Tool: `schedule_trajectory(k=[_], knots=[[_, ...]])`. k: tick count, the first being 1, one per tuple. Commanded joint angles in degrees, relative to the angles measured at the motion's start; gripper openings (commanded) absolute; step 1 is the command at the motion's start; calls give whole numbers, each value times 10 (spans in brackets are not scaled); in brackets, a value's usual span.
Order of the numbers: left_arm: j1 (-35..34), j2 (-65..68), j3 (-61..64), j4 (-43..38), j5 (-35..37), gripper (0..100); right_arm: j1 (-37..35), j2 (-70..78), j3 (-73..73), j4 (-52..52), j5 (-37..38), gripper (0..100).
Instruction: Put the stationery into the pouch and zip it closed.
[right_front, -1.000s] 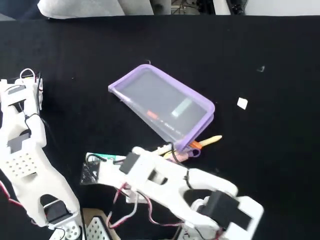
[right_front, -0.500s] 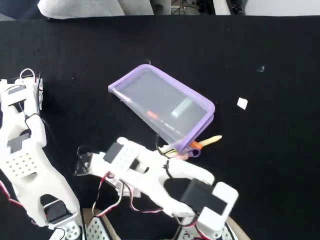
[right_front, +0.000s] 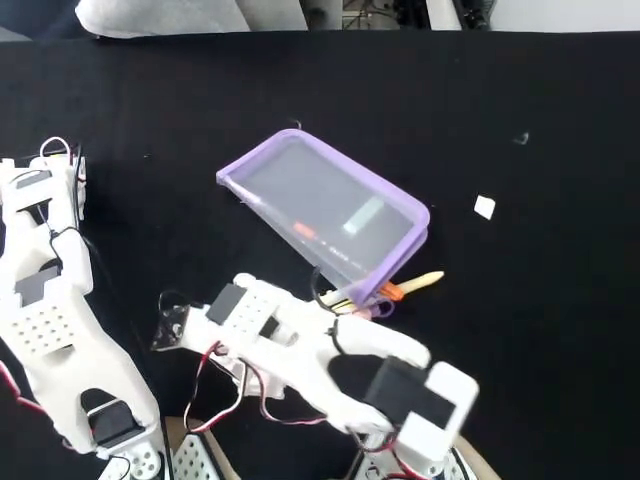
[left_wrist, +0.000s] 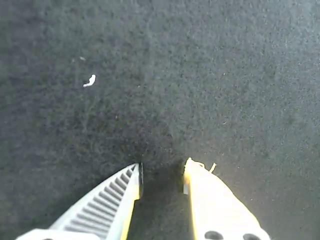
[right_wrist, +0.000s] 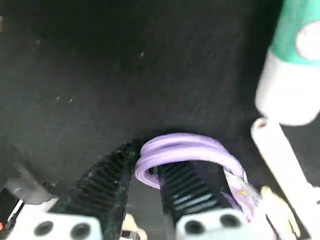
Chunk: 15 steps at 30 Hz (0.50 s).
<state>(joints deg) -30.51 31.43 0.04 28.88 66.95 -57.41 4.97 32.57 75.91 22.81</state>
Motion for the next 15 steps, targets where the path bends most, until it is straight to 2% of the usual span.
schedule_trajectory(k=[1, 12, 15], knots=[[-3, 0, -28, 3, 1, 155, 14, -75, -45, 49, -4, 11], [-7, 0, -28, 3, 1, 155, 143, -203, -273, 238, -1, 11], [-7, 0, -28, 3, -1, 155, 181, -207, -354, 252, -3, 11]])
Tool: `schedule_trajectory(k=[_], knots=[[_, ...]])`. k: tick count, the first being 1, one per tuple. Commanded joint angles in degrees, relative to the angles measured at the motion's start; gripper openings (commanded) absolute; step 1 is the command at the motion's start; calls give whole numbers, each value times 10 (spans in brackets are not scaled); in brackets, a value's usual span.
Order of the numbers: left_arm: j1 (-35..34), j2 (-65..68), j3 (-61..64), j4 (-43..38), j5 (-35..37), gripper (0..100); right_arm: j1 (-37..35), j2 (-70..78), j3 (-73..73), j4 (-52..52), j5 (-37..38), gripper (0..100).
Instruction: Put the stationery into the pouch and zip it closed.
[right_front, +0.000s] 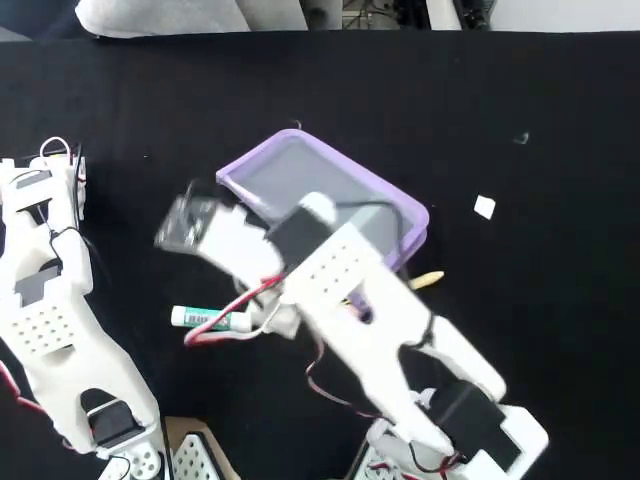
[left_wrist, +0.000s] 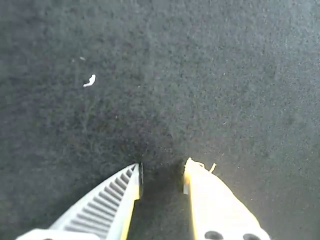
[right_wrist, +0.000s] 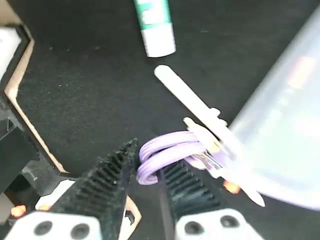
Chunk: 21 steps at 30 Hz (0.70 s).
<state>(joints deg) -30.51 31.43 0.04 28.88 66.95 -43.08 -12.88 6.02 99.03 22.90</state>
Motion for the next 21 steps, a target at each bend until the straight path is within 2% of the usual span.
schedule_trajectory(k=[1, 12, 18, 21], knots=[[-7, 0, -27, 3, -1, 155, 50, -26, -110, 21, -2, 11], [7, 0, -28, 3, -4, 160, 142, 15, -357, 21, 9, 11], [33, -1, -45, 4, -101, 160, 174, 56, -519, 21, 7, 11], [36, -1, -48, 4, -112, 160, 189, 66, -565, 21, 7, 11]])
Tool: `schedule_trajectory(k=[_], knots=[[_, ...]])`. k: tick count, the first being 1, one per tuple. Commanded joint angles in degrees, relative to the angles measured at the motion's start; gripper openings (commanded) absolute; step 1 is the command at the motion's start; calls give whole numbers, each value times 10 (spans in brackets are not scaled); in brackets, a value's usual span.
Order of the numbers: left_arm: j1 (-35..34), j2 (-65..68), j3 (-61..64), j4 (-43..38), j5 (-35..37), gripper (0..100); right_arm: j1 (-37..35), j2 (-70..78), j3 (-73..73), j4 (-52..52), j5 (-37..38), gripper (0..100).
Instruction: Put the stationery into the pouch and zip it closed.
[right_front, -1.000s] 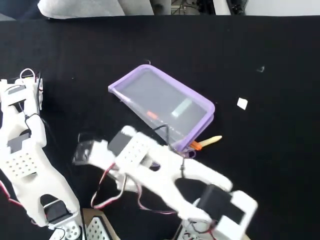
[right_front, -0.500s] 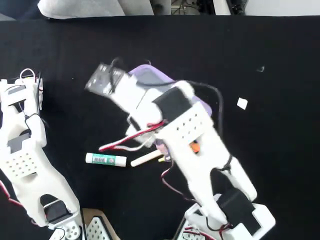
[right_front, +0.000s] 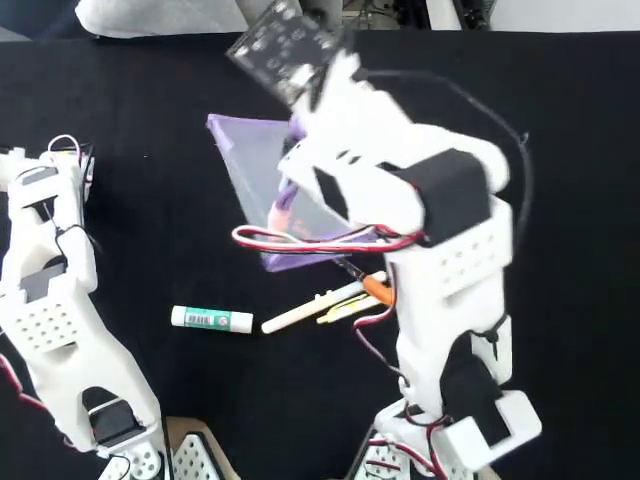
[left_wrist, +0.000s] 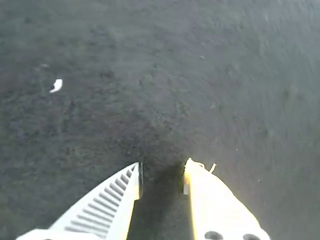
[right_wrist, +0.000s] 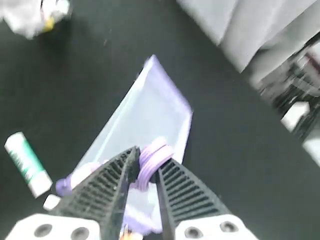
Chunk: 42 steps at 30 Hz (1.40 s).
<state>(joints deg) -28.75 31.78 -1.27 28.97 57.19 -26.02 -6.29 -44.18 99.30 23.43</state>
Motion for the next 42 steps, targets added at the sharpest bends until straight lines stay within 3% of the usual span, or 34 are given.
schedule_trajectory(k=[1, 5, 9, 14, 20, 23, 28, 33, 39, 42], knots=[[19, -4, -35, 3, -14, 160, 22, 0, -72, 18, 2, 11], [21, -4, -48, 9, -16, 160, 30, 0, -107, 18, 2, 11], [37, -4, -103, 65, -42, 160, 31, 6, -151, 15, -11, 11], [66, -4, -193, 157, -213, 160, 31, 6, -185, -9, -52, 11], [92, -4, -315, 295, -370, 160, 31, 6, -186, -22, -54, 11], [107, -4, -414, 400, -424, 160, 31, 6, -186, -22, -54, 11], [124, 2, -611, 601, -430, 160, 31, 6, -186, -18, -54, 11], [120, -4, -774, 715, -432, 160, 31, 3, -186, -18, -54, 11], [103, -4, -929, 721, -441, 157, 31, 2, -186, -17, -54, 11], [103, -25, -943, 714, -443, 159, 32, 4, -186, -17, -53, 11]])
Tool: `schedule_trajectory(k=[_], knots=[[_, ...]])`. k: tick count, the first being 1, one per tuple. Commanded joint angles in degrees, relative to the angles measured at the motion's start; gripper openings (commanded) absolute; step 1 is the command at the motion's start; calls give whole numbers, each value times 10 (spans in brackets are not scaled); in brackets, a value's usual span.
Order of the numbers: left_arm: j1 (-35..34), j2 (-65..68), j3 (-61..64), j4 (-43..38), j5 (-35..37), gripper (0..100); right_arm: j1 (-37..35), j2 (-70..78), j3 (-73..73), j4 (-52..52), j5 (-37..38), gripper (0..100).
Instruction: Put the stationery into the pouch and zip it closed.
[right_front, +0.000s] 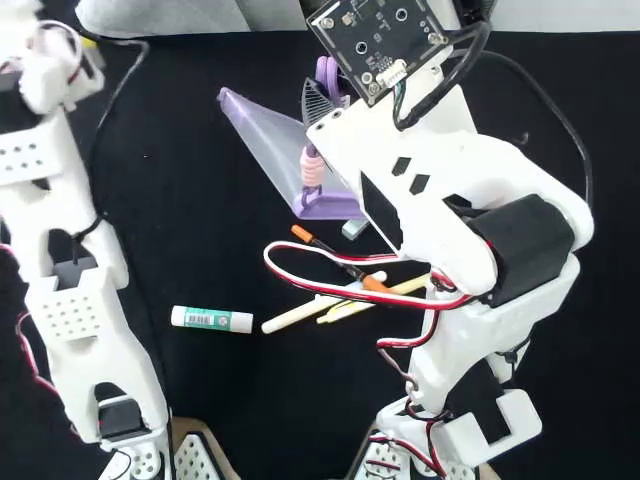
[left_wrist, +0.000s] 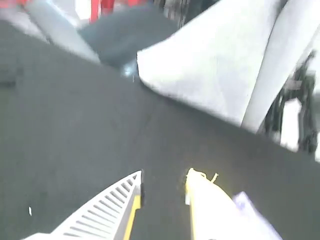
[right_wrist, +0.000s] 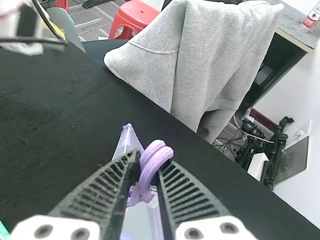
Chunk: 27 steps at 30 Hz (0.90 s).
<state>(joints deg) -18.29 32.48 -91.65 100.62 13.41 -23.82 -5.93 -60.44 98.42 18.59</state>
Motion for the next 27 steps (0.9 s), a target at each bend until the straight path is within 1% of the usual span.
schedule_trajectory(k=[1, 7, 9, 12, 15, 17, 20, 23, 27], knots=[[0, -59, -39, -4, -5, 159, 10, 1, -23, -8, -4, 11], [36, -202, -33, 1, -4, 161, 10, 2, -23, -10, -5, 11], [51, -235, -8, 4, 23, 161, 10, 1, -24, -9, -5, 11], [61, -291, 126, 5, 59, 161, 17, -2, -23, -9, -5, 11], [99, -365, 270, 4, 57, 161, 34, -2, -26, -8, -4, 11], [119, -421, 338, 2, 56, 161, 46, -2, -24, -8, -4, 11], [144, -498, 401, -7, 41, 161, 56, -2, -23, -6, -4, 11], [151, -543, 485, -54, 4, 156, 55, -2, -24, 1, -5, 11], [147, -581, 649, -145, -42, 156, 55, -2, -27, 7, -6, 11]])
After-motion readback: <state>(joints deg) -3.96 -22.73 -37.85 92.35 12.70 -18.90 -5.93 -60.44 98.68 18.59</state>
